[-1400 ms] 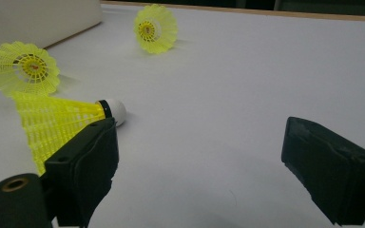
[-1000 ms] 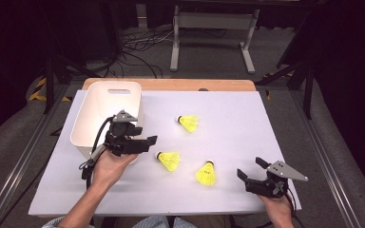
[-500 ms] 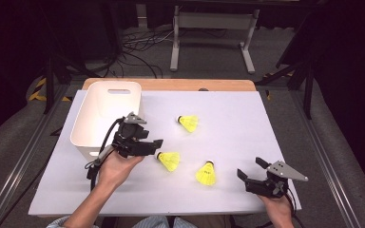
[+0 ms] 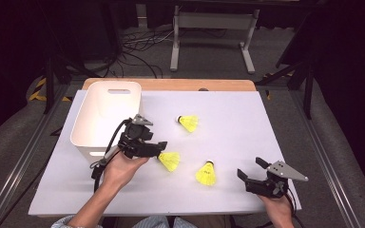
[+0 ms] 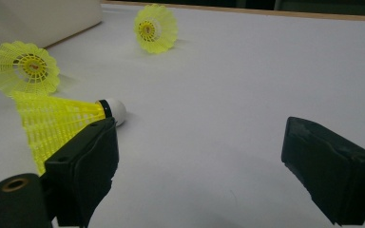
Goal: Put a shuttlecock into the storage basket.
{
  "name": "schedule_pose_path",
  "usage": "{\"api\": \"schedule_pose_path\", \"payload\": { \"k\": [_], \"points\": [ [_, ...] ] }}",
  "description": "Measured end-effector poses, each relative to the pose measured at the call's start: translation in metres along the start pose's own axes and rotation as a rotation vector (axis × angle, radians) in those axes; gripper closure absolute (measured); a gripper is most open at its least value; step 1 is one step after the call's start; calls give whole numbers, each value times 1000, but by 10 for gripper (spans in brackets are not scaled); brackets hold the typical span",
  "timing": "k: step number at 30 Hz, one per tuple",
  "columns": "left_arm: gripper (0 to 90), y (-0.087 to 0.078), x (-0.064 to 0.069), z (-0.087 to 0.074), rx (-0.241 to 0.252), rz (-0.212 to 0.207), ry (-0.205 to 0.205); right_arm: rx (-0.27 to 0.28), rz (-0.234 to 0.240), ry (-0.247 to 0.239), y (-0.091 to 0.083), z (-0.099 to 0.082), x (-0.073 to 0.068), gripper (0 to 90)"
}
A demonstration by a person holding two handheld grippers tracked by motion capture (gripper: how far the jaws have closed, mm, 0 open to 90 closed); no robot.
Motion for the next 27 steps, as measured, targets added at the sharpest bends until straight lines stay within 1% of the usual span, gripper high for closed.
{"api": "schedule_pose_path", "payload": {
  "k": [7,12,16,17,21,25,27],
  "points": [
    [389,6,1,-1,-20,-2,1,0,0,-1,0,0,0,125],
    [380,9,2,-2,-21,10,4,0,1,-2,0,0,0,126],
    [378,11,4,-3,-27,8,-2,-1,0,-1,0,0,0,126],
    [378,12,3,-3,-33,8,5,0,0,-2,0,0,0,125],
    [387,16,5,-5,-33,8,0,0,1,-3,0,0,0,126],
    [390,20,6,-7,-49,2,8,0,1,-3,0,0,0,126],
    [390,22,7,-8,-53,-1,3,0,1,-3,0,0,0,126]
  ]
}}
Point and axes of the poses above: each handheld gripper's, and its own axes: y roughly forward along the jaws, z roughly out of its top, x roughly to its right, the point moved 4 cm from there along y, roughly forward along the jaws, and after that the axes turned 11 degrees about -z, right-handed, at the moved point
